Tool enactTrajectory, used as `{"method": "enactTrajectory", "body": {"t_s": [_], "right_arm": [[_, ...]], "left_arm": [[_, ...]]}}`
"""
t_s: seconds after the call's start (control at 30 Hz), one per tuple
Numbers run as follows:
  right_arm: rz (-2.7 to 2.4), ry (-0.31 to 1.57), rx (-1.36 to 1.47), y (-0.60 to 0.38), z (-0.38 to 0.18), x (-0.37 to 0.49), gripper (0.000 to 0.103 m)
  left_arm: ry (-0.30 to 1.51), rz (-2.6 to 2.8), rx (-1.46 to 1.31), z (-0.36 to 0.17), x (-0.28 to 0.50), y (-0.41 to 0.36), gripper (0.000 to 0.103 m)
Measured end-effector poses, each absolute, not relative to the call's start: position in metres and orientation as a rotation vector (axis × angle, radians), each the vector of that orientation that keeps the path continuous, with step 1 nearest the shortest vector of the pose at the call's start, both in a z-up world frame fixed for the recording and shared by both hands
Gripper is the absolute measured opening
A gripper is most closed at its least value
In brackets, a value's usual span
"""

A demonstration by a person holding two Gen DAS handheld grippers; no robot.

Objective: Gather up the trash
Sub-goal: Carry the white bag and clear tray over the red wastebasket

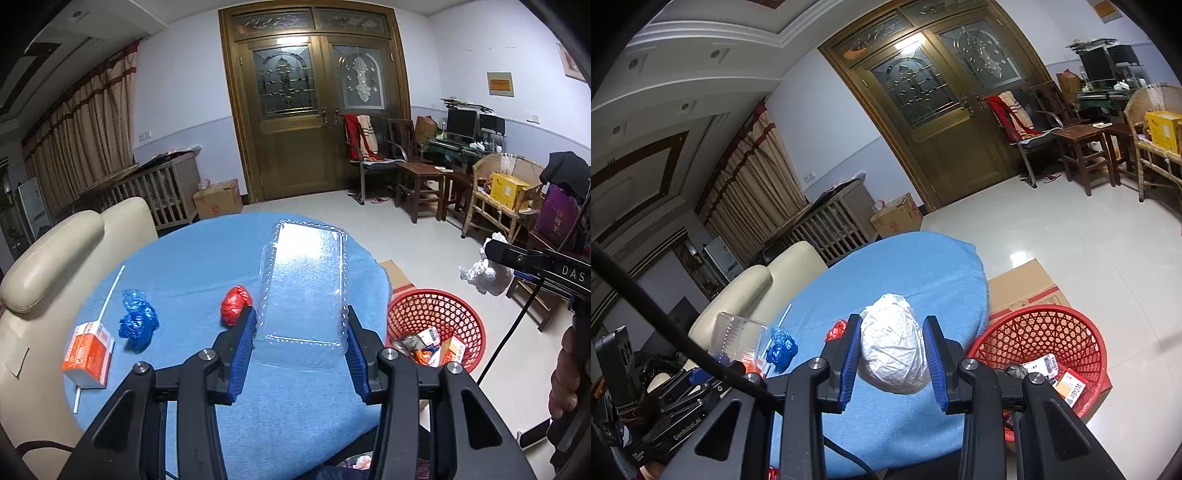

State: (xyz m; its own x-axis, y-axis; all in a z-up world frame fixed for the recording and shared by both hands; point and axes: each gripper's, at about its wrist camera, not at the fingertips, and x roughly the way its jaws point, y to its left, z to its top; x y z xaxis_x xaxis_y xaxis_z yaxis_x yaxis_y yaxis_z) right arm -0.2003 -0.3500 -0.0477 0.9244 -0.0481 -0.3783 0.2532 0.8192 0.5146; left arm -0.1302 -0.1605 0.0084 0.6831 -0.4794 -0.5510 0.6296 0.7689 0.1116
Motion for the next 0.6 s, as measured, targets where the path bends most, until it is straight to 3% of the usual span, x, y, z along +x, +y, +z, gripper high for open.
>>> {"method": "enactTrajectory", "body": {"t_s": [0.6], "right_arm": [[-0.207,0.349,0.641,-0.371,-0.055,-0.215,0.036]], "left_arm": [[0.524,-0.719,0.330,0.012,-0.146,-0.189,0.048]]}}
